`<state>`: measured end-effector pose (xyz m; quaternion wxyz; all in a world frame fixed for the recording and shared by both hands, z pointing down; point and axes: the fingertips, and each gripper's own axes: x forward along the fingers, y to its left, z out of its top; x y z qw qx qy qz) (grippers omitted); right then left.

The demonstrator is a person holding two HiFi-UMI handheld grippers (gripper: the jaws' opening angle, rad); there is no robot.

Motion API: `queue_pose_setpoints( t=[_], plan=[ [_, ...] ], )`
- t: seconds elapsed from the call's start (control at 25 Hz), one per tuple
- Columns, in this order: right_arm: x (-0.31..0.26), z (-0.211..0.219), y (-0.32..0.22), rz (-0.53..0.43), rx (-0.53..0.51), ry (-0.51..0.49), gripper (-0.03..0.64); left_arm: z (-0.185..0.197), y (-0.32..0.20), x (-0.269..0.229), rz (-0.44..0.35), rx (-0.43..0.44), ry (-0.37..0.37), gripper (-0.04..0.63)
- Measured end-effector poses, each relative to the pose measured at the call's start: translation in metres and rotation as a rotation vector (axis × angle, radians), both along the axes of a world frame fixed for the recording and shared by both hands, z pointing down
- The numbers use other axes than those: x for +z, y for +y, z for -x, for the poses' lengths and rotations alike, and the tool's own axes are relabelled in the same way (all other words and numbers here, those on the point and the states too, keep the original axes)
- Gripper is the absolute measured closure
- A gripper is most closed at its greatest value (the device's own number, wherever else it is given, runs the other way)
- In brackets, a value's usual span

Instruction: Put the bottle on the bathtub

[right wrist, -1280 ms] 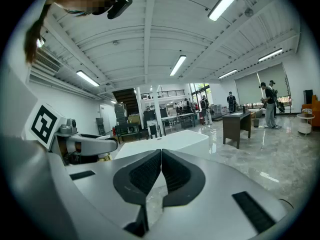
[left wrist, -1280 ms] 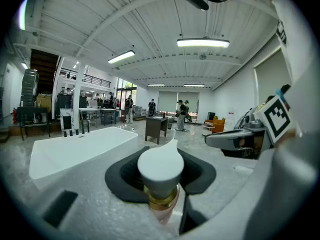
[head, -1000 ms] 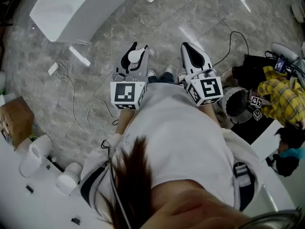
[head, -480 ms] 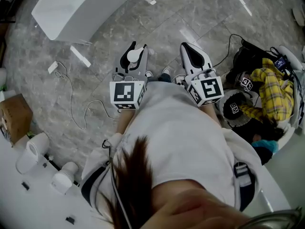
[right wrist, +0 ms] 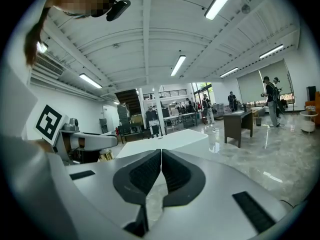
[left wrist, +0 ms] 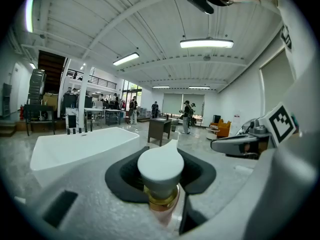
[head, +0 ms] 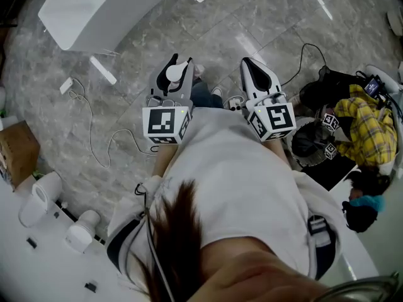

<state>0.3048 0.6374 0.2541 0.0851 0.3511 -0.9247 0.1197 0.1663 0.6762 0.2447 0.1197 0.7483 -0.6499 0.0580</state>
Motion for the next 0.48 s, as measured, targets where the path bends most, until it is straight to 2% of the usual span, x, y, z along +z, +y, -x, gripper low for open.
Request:
queue_pose_setpoints(
  t=[0.48],
  plan=[
    [-0.011,0.077,-0.063,-0.008,-0.023,0.016,0.603,0.074,-0.057,-0.011,-0.010,0.002,-0.019,0.456]
  ],
)
